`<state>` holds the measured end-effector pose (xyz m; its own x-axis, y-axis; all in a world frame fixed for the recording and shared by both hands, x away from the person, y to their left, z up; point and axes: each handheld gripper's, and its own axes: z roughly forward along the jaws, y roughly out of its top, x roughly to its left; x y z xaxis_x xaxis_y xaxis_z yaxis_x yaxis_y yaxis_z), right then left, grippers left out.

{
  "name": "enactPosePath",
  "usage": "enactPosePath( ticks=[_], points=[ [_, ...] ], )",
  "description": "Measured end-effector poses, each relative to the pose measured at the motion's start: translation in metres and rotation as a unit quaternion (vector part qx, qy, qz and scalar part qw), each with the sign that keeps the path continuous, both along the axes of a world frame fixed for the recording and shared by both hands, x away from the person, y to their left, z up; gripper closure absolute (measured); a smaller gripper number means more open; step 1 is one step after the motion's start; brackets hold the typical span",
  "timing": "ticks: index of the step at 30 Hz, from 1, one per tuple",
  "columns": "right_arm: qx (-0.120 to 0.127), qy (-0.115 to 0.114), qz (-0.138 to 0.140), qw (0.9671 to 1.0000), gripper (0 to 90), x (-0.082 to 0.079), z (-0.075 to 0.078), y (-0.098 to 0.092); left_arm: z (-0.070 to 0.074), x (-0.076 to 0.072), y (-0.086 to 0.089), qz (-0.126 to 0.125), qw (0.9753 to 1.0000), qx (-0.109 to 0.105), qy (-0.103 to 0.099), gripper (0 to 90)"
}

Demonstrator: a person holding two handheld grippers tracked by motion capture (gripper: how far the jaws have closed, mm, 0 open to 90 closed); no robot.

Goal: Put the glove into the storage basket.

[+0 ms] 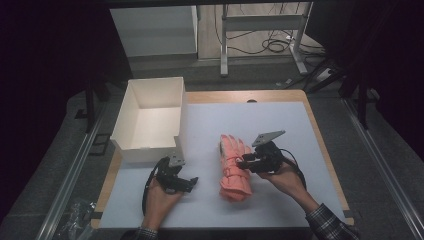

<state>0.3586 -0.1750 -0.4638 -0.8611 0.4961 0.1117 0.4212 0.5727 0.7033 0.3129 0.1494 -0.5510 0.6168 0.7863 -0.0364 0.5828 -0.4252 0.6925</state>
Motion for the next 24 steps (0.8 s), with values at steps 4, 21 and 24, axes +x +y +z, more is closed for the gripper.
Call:
enactPosePath(
  ticks=[4,21,24],
  points=[
    [0.009,-0.015,-0.01,0.9998,55.8,-0.001,0.008,-0.008,0.0,0.0,0.0,0.0,1.0,0.0,0.0,2.2],
    [-0.005,-0.022,-0.051,0.9984,47.7,-0.004,-0.006,-0.047,0.0,0.0,0.0,-0.001,1.0,0.001,0.001,2.2],
    [-0.008,-0.018,-0.054,0.9984,46.8,-0.006,-0.013,-0.051,0.0,0.0,0.0,0.001,1.0,-0.001,0.001,2.2]
  ],
)
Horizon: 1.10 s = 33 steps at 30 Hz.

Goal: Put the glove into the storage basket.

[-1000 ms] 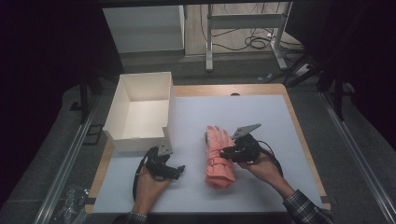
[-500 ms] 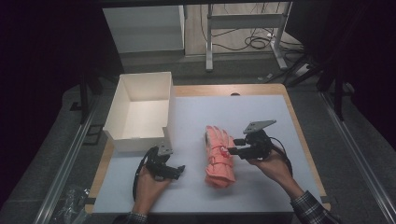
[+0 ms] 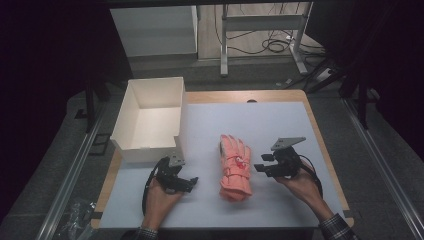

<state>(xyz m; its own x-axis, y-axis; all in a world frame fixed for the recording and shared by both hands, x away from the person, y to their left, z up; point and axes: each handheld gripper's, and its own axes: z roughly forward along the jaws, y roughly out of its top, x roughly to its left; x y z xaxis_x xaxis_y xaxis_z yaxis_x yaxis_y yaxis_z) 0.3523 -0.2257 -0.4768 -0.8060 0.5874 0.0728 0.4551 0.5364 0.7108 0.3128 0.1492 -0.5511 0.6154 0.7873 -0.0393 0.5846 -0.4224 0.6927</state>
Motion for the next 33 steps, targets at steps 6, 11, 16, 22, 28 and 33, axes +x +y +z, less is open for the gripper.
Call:
enactPosePath(
  ticks=[6,11,16,22,28,33],
  points=[
    [0.002,0.009,0.002,1.0,46.6,-0.008,-0.013,-0.006,0.0,0.0,0.0,-0.001,1.0,0.002,0.001,2.2],
    [-0.005,0.006,0.007,0.9999,49.8,-0.016,-0.019,-0.007,0.0,0.0,0.0,-0.001,1.0,0.002,0.001,2.2],
    [-0.001,0.007,0.021,0.9998,57.3,-0.025,-0.024,-0.007,0.0,0.0,0.0,-0.001,1.0,0.002,0.001,2.2],
    [0.005,0.012,0.038,0.9992,70.0,-0.037,-0.028,-0.005,0.0,0.0,0.0,-0.001,1.0,0.002,0.0,2.2],
    [0.005,0.019,0.06,0.998,81.3,-0.048,-0.031,-0.001,0.0,0.0,0.0,-0.001,1.0,0.002,0.0,2.2],
    [0.003,0.021,0.072,0.9972,84.2,-0.052,-0.035,0.004,0.0,0.0,0.0,-0.001,1.0,0.002,0.001,2.2]
  ],
)
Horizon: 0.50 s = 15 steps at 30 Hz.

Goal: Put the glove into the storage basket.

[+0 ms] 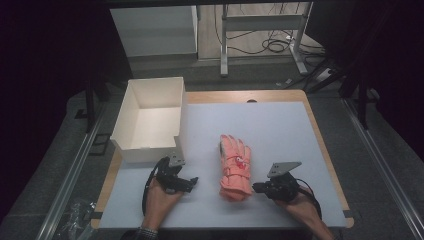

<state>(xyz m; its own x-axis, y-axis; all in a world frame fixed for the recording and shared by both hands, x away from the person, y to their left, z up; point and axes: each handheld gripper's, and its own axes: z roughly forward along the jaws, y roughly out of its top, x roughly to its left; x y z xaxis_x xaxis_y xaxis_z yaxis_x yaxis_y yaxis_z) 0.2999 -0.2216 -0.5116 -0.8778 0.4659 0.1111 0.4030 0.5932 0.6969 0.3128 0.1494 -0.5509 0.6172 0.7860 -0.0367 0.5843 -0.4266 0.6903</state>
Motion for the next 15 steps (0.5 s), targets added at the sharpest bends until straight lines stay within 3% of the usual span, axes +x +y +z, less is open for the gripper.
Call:
enactPosePath(
  ticks=[15],
  points=[
    [0.004,0.004,0.024,0.9997,84.3,-0.004,-0.006,0.017,0.0,0.0,0.0,0.0,1.0,0.0,0.0,2.2]
  ],
)
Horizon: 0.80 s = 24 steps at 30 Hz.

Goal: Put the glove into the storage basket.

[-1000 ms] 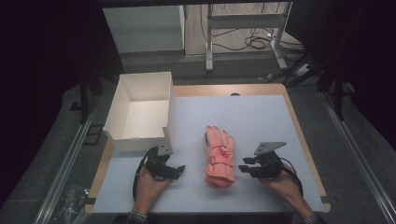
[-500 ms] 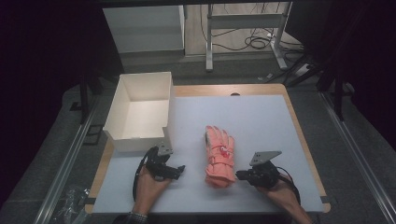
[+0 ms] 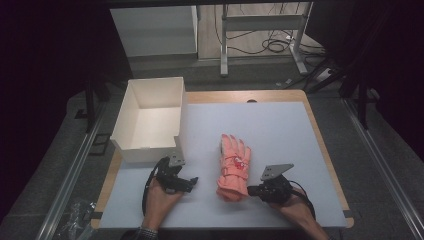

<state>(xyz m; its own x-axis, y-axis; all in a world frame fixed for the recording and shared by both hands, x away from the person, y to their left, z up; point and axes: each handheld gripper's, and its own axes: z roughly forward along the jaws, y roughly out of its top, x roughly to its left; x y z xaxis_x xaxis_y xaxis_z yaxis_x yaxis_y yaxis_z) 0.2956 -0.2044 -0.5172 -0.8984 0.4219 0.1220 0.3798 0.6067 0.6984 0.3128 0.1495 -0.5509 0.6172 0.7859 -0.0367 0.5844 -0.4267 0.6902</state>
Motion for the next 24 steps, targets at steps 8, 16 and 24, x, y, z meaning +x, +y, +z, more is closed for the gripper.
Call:
enactPosePath(
  ticks=[8,16,24],
  points=[
    [-0.001,-0.003,0.011,0.9999,83.2,0.0,-0.002,0.016,0.0,0.0,0.0,0.0,1.0,0.0,0.0,2.2],
    [-0.003,-0.008,0.025,0.9997,83.2,0.001,-0.004,0.036,0.0,0.0,0.0,-0.001,1.0,0.0,-0.001,2.2],
    [0.0,-0.007,0.025,0.9997,83.2,0.004,-0.007,0.05,0.0,0.0,0.0,-0.001,1.0,0.0,0.0,2.3]
  ],
)
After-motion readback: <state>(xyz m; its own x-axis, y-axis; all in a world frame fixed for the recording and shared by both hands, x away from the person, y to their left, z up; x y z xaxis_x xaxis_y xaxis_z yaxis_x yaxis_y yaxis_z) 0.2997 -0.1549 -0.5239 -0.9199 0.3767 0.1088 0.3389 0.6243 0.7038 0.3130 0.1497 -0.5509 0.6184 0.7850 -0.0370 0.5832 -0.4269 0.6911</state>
